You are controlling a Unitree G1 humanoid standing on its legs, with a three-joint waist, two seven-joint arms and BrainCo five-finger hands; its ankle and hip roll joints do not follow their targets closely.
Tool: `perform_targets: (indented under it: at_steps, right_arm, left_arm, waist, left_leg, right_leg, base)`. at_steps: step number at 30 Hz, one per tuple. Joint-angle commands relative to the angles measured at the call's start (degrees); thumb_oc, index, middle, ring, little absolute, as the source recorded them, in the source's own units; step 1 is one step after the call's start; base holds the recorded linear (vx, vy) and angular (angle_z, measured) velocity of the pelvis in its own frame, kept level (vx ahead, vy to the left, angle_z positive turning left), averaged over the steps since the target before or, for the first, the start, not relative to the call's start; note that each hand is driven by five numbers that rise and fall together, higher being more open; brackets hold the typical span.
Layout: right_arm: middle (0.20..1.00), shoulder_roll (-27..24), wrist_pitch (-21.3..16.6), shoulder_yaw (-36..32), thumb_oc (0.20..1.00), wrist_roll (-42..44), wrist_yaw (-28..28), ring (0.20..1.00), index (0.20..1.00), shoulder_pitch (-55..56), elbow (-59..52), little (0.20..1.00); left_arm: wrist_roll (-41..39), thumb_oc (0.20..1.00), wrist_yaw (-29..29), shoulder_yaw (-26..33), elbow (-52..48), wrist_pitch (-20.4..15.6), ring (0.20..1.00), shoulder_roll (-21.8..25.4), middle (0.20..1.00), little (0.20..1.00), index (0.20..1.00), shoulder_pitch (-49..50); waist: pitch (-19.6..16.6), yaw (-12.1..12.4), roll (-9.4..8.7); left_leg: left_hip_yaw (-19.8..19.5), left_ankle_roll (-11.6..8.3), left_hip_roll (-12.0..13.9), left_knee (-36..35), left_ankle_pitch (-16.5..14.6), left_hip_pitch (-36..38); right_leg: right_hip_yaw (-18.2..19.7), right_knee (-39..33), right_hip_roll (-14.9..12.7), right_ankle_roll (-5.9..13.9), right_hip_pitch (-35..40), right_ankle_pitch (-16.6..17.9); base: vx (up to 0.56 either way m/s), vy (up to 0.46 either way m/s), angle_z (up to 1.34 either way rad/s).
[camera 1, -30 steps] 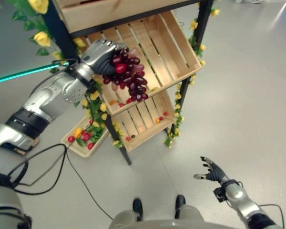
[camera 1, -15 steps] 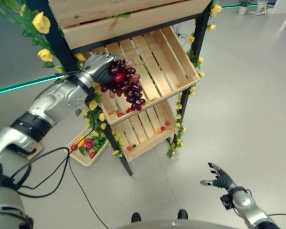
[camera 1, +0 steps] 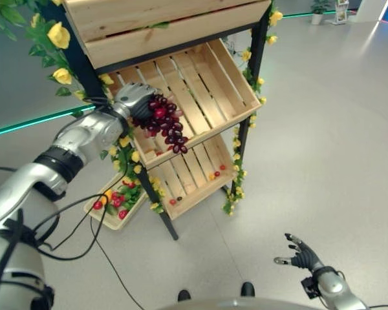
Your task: Pick up the fruits from the basket on one side to the basket on the other side
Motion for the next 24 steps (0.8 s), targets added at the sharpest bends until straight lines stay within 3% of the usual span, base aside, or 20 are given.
perform_targets:
  at_steps: [1, 6, 10, 16, 24]
  right_arm:
    - [1.000, -0.98, -1.47, -0.27, 1.000, 2.22, -0.74, 1.000, 1.000, -2.82, -3.35, 1.000]
    - [1.000, -1.04, -1.39, -0.07, 1.000, 2.48, -0.74, 1.000, 1.000, -2.41, -3.33, 1.000]
    - [1.000, -1.15, -1.12, 0.38, 1.000, 3.31, -1.00, 1.000, 1.000, -2.93, -3.26, 1.000]
    - [1.000, -1.21, -0.93, 1.62, 1.000, 3.73, -0.39, 1.000, 1.000, -3.16, -4.65, 1.000]
    - [1.000, -1.18, -1.15, 2.74, 1.000, 3.92, 0.64, 1.000, 1.000, -1.15, -5.90, 1.000]
  left_arm:
    - [0.43, 0.200, 1.36, 4.49, 11.06, 2.80, 0.200, -2.29, 0.200, 0.200, 0.200, -13.45]
    - [0.78, 0.200, 1.44, 4.81, 13.06, 3.96, 0.200, -3.84, 0.200, 0.200, 0.200, -14.03]
    - [3.62, 0.200, 0.46, 3.88, 19.48, 7.03, 0.200, -8.81, 0.200, 0.200, 0.200, -16.33]
    - [6.99, 0.200, -0.55, 2.81, 26.28, 8.97, 0.200, -11.31, 0.200, 0.200, 0.200, -17.40]
    - [7.18, 0.200, -0.53, 3.23, 31.84, 9.18, 0.200, -10.51, 0.200, 0.200, 0.200, -17.00]
  waist:
    - [4.38, -3.56, 1.44]
    - [4.56, -3.60, 1.61]
    - [5.21, -4.15, 1.50]
    - [6.19, -5.15, 1.84]
    - [6.26, -6.46, 2.15]
  left_leg:
    - [1.55, 0.12, -2.39, 2.85, -1.95, 3.13]
    - [1.94, -0.18, -2.01, 2.78, -1.71, 3.01]
    - [1.75, -0.52, -1.53, 3.15, -1.65, 2.80]
    - [2.23, -0.82, -1.05, 3.30, -1.44, 2.35]
    - [3.38, -1.02, -0.58, 2.84, -1.33, 2.55]
  right_leg:
    - [0.99, 1.84, -0.54, 3.44, 7.37, -2.39]
    - [1.07, 1.28, -0.22, 3.32, 7.36, -2.21]
    - [1.11, 0.96, 0.21, 2.99, 7.35, -2.21]
    - [1.52, 0.95, 0.42, 2.83, 6.57, -2.06]
    - [2.47, 0.46, 0.76, 2.83, 6.03, -1.76]
  base:
    - [-0.02, -0.028, -0.20]
    - [-0.01, -0.036, -0.23]
    - [-0.02, -0.050, -0.08]
    - [-0.02, -0.025, 0.01]
    - [0.00, -0.005, -0.05]
